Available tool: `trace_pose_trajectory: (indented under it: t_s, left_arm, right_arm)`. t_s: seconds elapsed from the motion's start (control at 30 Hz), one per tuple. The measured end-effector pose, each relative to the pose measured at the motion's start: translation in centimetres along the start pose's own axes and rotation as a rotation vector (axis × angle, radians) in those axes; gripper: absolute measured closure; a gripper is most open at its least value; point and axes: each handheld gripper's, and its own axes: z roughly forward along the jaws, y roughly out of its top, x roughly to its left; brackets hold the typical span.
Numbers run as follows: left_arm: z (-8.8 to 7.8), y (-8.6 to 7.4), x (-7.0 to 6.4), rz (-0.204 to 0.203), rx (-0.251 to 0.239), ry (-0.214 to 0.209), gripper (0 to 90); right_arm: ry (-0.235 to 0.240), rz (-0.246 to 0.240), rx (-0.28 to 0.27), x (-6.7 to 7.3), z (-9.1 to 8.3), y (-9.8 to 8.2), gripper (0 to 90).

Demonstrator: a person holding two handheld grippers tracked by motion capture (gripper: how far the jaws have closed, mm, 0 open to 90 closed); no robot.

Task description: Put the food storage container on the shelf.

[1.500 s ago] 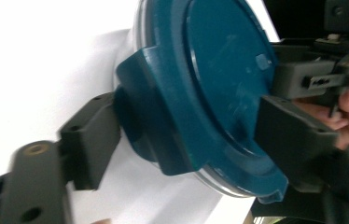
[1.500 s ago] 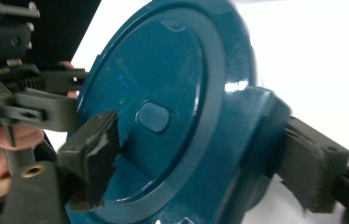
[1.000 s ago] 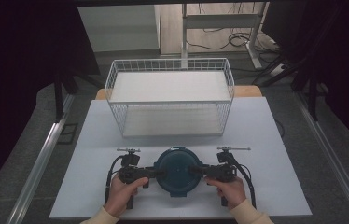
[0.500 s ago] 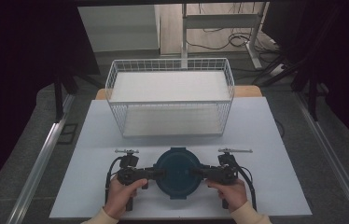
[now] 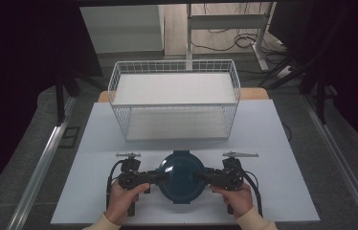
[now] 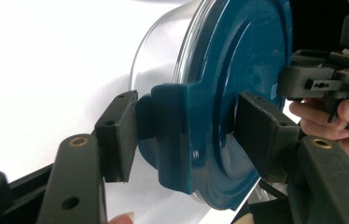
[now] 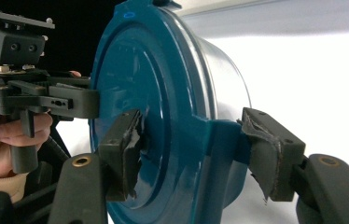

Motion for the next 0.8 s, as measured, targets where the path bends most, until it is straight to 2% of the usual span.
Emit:
trace_pose_trajectory:
  t_s: [0.33, 0.8]
  left_arm:
    - [-0.7, 0.2, -0.8, 0.04, -0.02, -0.002, 41.6]
    - [-1.6, 0.8, -1.5, 0.066, -0.044, -0.006, 41.6]
  right_arm:
    - [0.0, -0.065, -0.024, 0.9, -0.8, 0.6, 41.0]
    - [0.003, -0.109, -0.052, 1.8, -1.4, 1.4, 41.4]
